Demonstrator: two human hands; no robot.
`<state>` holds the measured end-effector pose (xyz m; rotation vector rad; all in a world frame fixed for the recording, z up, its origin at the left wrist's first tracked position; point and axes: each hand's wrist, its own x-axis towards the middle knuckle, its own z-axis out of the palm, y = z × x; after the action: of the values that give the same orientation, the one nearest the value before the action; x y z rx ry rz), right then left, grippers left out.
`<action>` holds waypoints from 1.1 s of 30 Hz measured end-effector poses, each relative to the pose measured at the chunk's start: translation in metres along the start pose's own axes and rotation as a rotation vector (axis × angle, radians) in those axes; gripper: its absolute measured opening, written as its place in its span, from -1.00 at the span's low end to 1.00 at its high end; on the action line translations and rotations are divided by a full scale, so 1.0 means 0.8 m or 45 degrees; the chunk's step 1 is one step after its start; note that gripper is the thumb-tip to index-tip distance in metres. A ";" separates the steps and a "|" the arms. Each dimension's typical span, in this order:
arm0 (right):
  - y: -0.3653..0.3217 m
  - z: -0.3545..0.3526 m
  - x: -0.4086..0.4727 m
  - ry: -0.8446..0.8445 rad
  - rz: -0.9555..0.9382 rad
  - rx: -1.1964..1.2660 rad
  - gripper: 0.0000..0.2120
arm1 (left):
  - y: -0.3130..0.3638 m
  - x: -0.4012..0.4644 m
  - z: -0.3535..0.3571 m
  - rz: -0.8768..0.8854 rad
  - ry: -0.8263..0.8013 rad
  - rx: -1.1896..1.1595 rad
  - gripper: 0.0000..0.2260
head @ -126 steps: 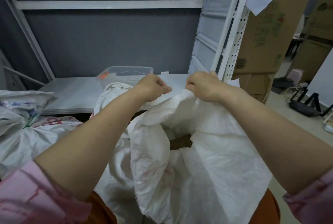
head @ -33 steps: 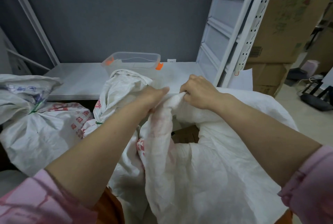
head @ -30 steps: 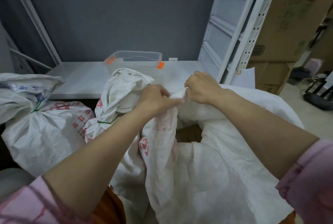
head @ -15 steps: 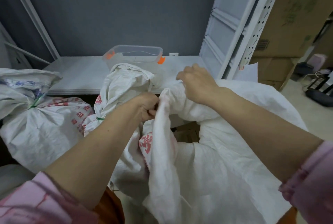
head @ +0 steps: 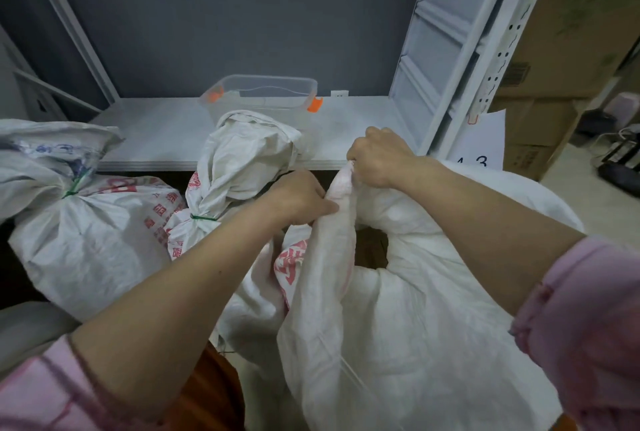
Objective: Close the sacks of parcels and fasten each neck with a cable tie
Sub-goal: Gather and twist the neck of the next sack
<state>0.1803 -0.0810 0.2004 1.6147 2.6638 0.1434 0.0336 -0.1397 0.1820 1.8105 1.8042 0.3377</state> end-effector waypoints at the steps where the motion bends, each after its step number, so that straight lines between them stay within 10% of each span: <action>1: -0.002 -0.001 0.002 -0.015 -0.011 -0.019 -0.80 | -0.002 -0.001 -0.001 -0.026 -0.051 -0.037 -0.67; 8: -0.023 -0.027 -0.015 0.041 0.160 0.248 -0.57 | -0.023 0.022 -0.011 -0.484 -0.392 -1.219 -0.77; 14: -0.042 -0.026 -0.058 -0.347 0.172 0.183 -0.60 | 0.001 0.037 0.001 -0.457 0.022 -1.742 -0.70; 18: -0.031 -0.031 -0.067 0.028 0.154 -0.043 -0.86 | 0.006 0.038 0.005 -0.455 0.215 -1.921 -0.76; 23: -0.036 -0.029 -0.068 0.193 -0.039 -0.396 -0.82 | 0.019 0.003 0.014 -0.421 -0.225 -1.694 -0.80; 27: -0.046 -0.026 -0.068 0.254 -0.169 -0.539 -0.82 | 0.031 -0.002 0.015 -0.414 -0.198 -1.780 -0.75; 33: -0.020 -0.060 -0.077 0.043 0.196 0.173 -0.63 | 0.023 0.009 0.009 -0.411 -0.111 -2.028 -0.78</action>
<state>0.1914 -0.1465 0.2454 1.8736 2.6241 -0.0085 0.0535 -0.1327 0.1848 0.3844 1.0152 1.1036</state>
